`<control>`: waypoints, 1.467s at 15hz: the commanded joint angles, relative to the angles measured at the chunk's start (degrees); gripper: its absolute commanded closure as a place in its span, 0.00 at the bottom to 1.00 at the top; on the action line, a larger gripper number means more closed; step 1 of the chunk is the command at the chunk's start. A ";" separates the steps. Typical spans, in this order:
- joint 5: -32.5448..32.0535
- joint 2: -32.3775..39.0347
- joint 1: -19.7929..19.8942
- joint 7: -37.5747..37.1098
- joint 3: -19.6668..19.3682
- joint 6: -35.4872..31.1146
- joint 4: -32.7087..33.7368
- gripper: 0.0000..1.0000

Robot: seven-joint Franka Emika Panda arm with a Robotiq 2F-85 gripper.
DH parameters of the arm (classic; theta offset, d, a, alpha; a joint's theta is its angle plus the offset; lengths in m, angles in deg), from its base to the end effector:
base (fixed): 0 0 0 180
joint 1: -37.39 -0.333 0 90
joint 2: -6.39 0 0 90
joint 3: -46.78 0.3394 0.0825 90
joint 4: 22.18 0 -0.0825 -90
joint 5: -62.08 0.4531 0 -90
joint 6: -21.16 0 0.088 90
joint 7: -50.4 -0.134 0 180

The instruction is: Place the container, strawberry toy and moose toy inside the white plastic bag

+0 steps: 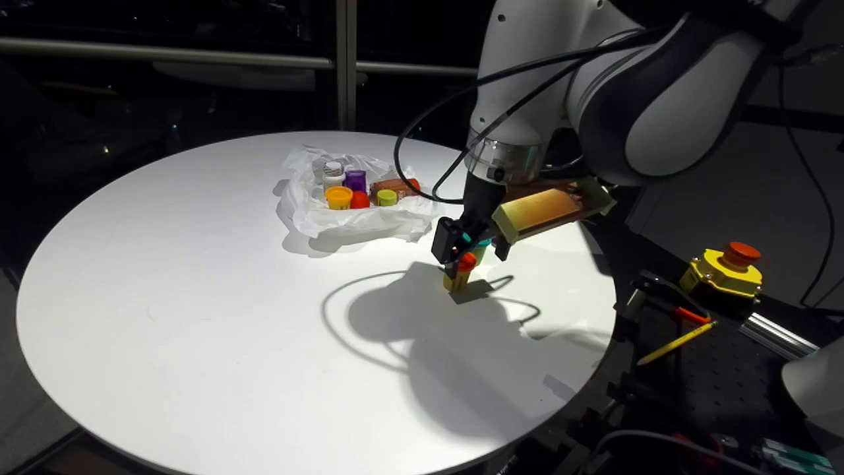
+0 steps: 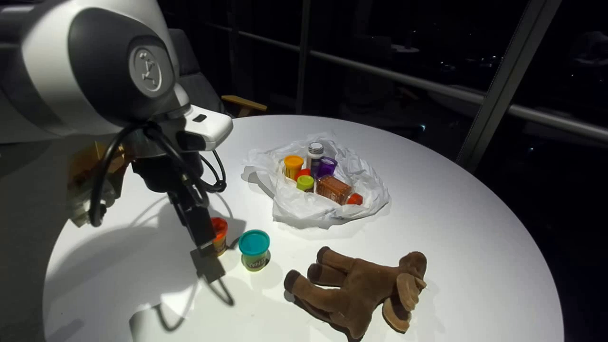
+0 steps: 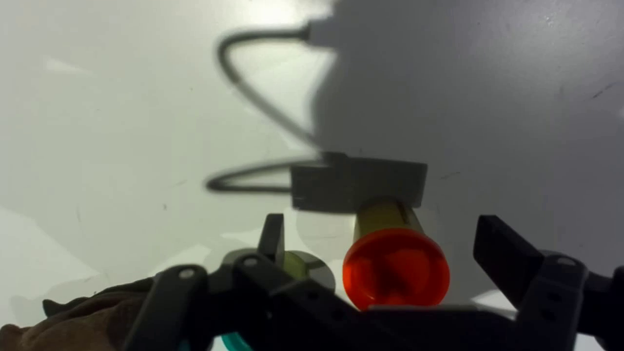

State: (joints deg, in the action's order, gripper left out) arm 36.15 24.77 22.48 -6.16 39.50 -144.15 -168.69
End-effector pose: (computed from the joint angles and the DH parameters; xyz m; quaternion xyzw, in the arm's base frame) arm 0.4614 0.0772 0.0789 0.9762 -0.2026 0.0417 0.0652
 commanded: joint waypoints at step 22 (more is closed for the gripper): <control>-5.80 -6.49 -2.43 -0.30 -2.11 3.87 6.64 0.76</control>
State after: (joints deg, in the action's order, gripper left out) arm 34.59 24.28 23.42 -5.85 39.92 -146.77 -164.58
